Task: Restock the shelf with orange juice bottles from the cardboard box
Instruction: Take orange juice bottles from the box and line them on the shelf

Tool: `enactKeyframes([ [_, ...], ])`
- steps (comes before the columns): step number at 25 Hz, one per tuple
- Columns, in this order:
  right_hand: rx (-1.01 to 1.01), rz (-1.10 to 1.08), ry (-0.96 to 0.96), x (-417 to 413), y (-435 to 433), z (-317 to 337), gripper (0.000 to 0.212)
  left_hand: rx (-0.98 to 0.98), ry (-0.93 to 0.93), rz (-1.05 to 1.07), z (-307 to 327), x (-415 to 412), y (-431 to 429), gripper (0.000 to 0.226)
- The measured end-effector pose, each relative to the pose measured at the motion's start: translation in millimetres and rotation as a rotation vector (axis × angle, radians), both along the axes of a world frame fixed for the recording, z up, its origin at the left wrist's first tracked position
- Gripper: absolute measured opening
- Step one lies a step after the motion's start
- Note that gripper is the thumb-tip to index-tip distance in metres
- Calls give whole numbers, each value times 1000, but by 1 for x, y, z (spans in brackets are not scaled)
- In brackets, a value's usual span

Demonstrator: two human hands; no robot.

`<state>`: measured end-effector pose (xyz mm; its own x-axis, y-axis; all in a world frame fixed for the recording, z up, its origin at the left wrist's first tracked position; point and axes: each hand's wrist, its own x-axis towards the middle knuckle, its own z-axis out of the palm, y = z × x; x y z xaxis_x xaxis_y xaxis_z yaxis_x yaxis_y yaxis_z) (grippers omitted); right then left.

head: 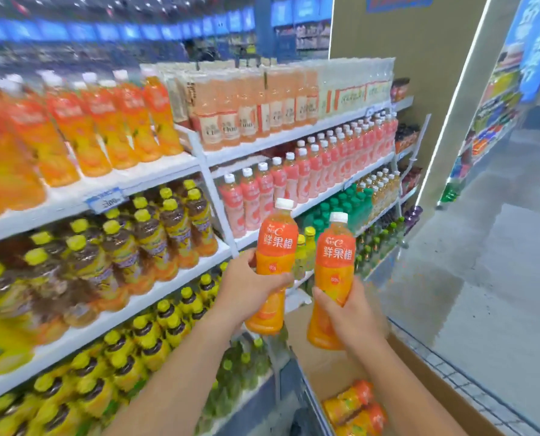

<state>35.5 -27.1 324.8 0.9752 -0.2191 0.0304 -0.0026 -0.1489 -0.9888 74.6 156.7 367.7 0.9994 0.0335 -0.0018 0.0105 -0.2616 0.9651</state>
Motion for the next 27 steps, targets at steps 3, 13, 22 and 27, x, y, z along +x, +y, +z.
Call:
enactKeyframes([
  [3,-2,120,-52,23,52,22,35,13,-64,133,27,-4,60,31],
  [13,-10,461,-236,122,240,103,45,153,-247,422,100,12,252,40],
  [22,55,583,-339,204,357,139,40,146,-385,551,123,82,346,35],
  [27,63,610,-380,255,373,150,40,158,-457,611,133,125,349,38],
])
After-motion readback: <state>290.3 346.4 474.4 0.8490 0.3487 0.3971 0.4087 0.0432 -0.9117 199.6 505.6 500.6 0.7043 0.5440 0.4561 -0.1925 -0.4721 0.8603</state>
